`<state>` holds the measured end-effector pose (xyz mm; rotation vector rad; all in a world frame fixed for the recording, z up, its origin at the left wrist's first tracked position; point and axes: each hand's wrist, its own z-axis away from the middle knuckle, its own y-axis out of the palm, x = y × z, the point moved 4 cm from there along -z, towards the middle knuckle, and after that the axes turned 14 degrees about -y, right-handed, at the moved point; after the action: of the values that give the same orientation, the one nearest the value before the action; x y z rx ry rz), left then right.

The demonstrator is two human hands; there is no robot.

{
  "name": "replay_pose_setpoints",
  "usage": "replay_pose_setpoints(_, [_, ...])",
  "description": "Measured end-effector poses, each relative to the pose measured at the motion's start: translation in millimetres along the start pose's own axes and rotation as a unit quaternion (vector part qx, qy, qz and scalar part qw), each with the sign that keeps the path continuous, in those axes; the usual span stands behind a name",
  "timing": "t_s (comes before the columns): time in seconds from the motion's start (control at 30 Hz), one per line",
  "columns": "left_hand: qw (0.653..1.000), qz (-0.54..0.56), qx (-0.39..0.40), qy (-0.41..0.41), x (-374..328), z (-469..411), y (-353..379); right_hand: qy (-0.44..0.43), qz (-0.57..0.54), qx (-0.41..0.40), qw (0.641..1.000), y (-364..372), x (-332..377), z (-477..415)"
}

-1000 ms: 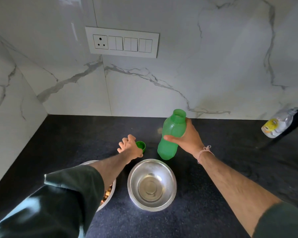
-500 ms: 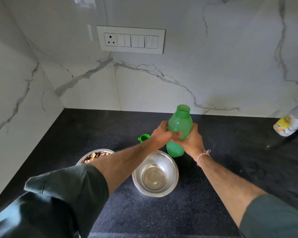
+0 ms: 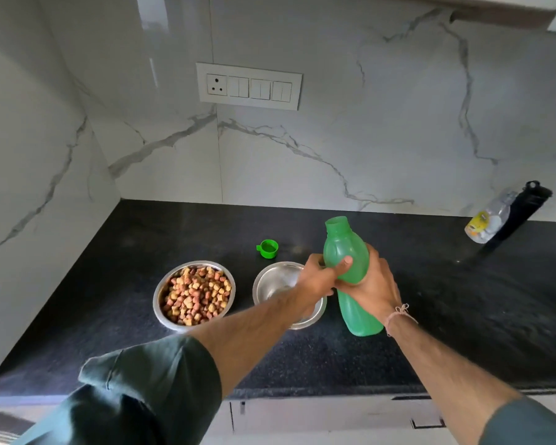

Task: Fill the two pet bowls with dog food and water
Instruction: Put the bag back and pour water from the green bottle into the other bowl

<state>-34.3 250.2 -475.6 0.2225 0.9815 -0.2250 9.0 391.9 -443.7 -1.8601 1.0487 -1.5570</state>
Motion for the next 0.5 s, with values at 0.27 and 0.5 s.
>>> replay_pose_setpoints(0.27, [0.997,0.061,-0.035,-0.015,57.5,38.0,2.9,0.006,0.089,0.064,0.994,0.3,18.6,54.0])
replay_pose_setpoints(0.5, [0.994,0.083,-0.025,-0.072,94.8,43.2,-0.4,0.013,0.153,0.127,0.980,3.3,25.4,80.8])
